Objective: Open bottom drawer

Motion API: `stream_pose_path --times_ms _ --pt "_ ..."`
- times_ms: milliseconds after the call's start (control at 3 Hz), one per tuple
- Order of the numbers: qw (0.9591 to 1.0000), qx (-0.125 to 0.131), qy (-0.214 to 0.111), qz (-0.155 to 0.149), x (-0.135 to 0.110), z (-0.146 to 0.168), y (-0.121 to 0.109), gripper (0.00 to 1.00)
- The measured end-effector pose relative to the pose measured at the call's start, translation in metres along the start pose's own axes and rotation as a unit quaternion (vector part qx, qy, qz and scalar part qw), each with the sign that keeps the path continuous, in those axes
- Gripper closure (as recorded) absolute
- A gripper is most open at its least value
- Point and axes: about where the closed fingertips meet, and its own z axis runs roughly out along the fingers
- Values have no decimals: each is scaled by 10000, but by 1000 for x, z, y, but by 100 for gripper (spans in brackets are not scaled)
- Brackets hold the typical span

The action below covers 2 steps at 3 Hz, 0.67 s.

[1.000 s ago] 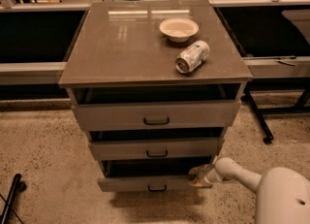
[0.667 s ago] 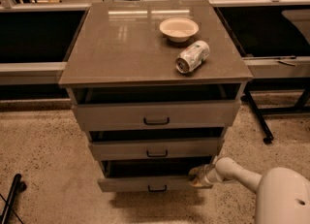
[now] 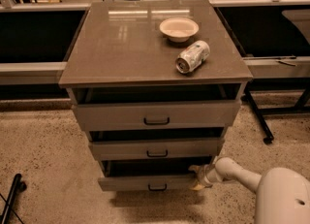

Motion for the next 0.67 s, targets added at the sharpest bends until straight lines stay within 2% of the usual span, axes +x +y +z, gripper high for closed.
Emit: stream_pose_path --times_ms 333,667 --pt "10000 0 0 0 0 0 0 0" --pt "10000 -28 17 5 -1 0 2 0"
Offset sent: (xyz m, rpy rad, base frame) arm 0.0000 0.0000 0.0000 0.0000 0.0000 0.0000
